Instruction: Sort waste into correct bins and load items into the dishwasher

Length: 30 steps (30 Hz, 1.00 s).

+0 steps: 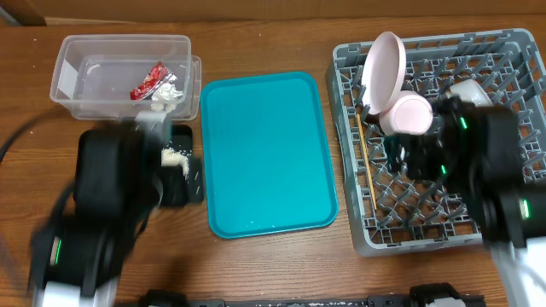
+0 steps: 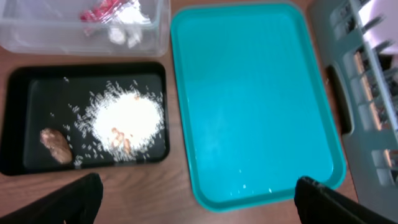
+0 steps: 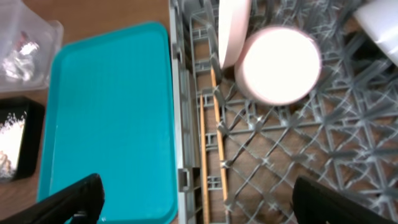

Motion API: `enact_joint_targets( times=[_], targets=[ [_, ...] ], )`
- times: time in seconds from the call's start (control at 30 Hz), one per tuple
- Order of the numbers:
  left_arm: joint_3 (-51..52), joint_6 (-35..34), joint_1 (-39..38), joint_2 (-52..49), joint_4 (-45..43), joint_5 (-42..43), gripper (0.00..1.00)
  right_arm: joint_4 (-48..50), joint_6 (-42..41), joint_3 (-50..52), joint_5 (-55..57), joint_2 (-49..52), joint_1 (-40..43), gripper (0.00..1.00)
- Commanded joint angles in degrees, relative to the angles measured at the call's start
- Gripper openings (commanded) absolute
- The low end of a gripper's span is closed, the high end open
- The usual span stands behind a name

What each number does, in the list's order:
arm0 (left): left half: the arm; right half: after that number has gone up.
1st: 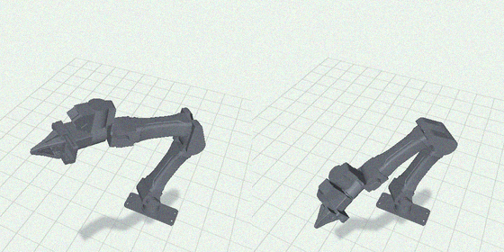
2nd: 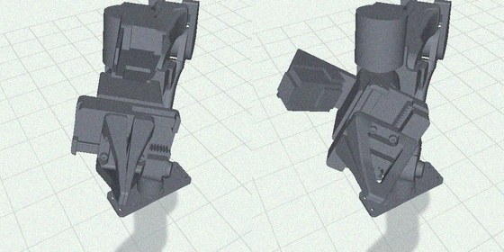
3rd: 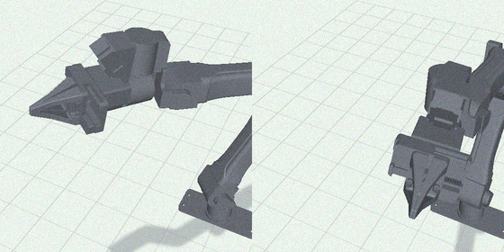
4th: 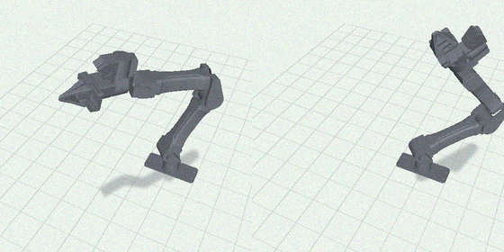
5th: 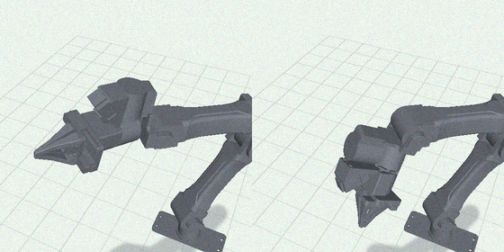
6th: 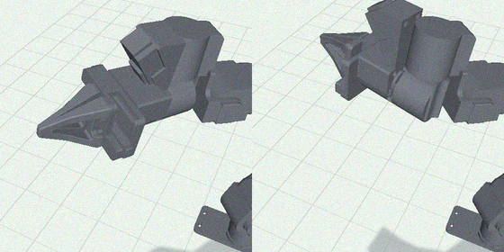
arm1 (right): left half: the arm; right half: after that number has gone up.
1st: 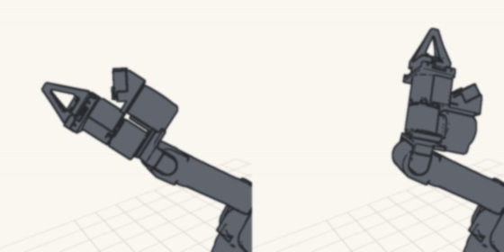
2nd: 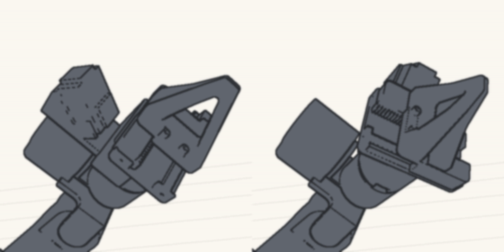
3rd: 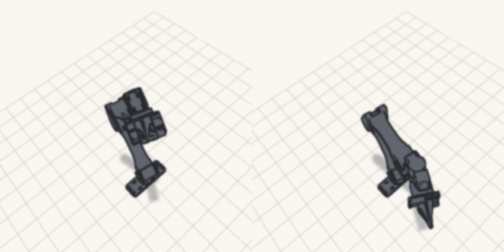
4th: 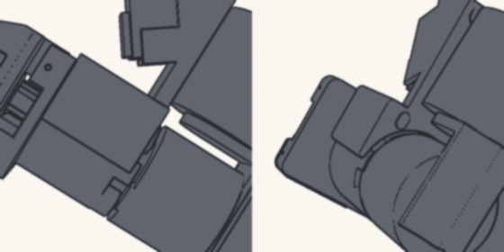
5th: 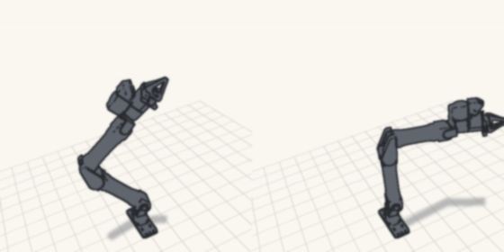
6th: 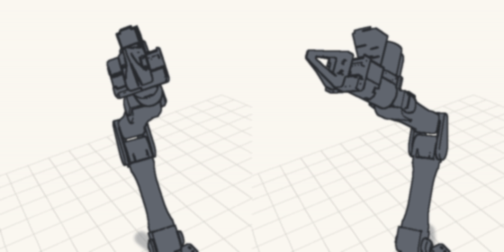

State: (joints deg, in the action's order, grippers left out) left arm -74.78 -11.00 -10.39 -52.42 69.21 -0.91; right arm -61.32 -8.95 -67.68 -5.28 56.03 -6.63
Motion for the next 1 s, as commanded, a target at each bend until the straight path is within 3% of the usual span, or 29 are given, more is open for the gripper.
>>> enact_joint_targets(
  times=[0.0,0.23,0.57,0.97],
  targets=[
    [8.17,-1.03,0.2,10.71,-3.74,-4.2,1.0,4.48,0.0,7.3,3.54,-9.73,0.24,1.0],
    [12.98,-1.03,0.2,20.9,-3.74,-5.64,1.0,4.74,0.0,10.84,4.15,-17.57,0.24,1.0],
    [13.03,-1.03,0.2,20.98,4.35,-5.62,1.0,3.96,0.0,10.84,4.15,-17.16,0.24,1.0],
    [13.03,-1.03,0.2,20.98,5.79,-5.62,1.0,3.96,0.0,10.84,4.15,-17.16,0.24,1.0]
  ],
)
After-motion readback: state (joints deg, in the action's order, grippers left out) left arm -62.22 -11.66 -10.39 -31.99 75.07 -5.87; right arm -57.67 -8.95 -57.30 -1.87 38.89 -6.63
